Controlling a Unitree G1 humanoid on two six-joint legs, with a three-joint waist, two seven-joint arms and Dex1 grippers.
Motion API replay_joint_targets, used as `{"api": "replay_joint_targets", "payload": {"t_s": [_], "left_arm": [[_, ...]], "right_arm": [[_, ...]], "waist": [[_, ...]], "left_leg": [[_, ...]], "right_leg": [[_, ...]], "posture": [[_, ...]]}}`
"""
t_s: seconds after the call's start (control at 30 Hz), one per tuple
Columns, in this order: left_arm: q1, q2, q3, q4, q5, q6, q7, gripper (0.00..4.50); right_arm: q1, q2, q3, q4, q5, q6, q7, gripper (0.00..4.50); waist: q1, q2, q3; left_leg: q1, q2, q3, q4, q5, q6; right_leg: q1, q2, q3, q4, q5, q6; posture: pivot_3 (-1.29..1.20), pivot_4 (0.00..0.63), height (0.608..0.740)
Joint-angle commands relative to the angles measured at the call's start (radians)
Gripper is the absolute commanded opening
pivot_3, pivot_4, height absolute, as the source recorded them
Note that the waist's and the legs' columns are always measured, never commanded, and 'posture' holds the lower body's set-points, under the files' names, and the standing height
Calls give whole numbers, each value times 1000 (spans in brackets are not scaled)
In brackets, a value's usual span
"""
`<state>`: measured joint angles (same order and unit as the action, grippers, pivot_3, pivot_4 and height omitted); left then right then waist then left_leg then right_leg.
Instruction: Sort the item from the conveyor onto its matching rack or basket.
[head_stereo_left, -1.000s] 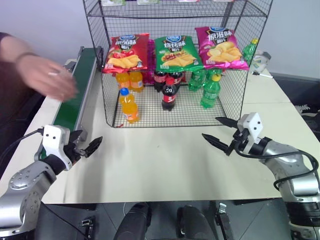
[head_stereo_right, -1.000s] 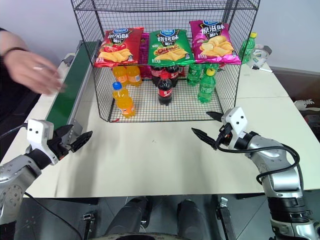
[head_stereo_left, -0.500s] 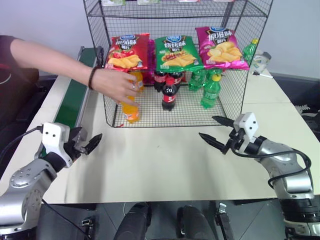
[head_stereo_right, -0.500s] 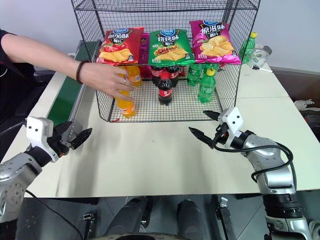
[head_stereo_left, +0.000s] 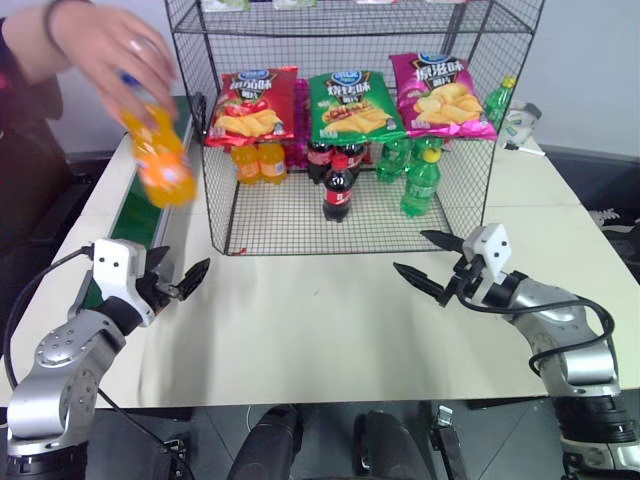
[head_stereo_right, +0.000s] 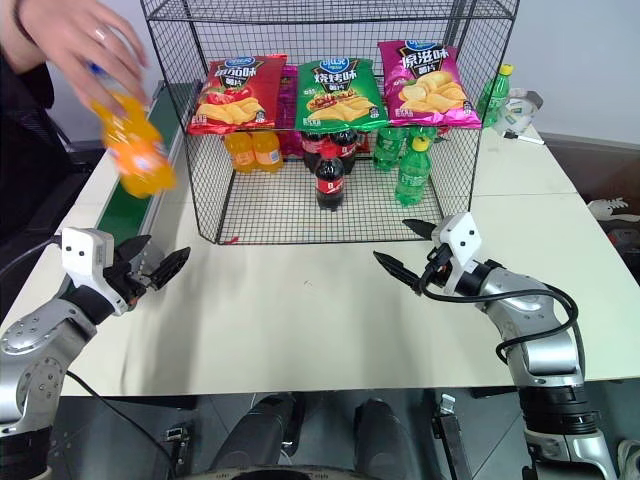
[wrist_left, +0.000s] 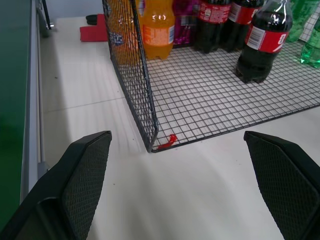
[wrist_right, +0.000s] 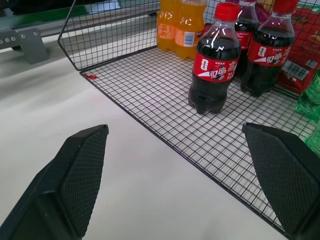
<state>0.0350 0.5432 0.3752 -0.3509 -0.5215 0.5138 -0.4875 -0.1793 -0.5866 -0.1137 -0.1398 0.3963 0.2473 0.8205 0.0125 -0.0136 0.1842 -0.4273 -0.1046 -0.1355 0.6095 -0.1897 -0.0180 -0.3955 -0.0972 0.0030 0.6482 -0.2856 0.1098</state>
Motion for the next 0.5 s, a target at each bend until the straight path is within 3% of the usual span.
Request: {"api": "replay_joint_targets", "payload": {"t_s": [0.03,0.5], "left_arm": [[-20,-9,18,9,12,-28,23,4437],[-55,-32,81,98,63,-125,108,4437]], "right_arm": [[-14,19,10,-65,24,3,-2,4500],[30,166,180,-327,14,76,-125,4500]], "waist": [[0,0,0],[0,0,0]], "left_leg": [[0,0,0,0,0,0],[0,0,0,-1,0,0]], "right_leg": [[0,0,0,0,0,0],[-4,0,0,0,0,0]], "posture": [[0,150,740],[0,150,740]]}}
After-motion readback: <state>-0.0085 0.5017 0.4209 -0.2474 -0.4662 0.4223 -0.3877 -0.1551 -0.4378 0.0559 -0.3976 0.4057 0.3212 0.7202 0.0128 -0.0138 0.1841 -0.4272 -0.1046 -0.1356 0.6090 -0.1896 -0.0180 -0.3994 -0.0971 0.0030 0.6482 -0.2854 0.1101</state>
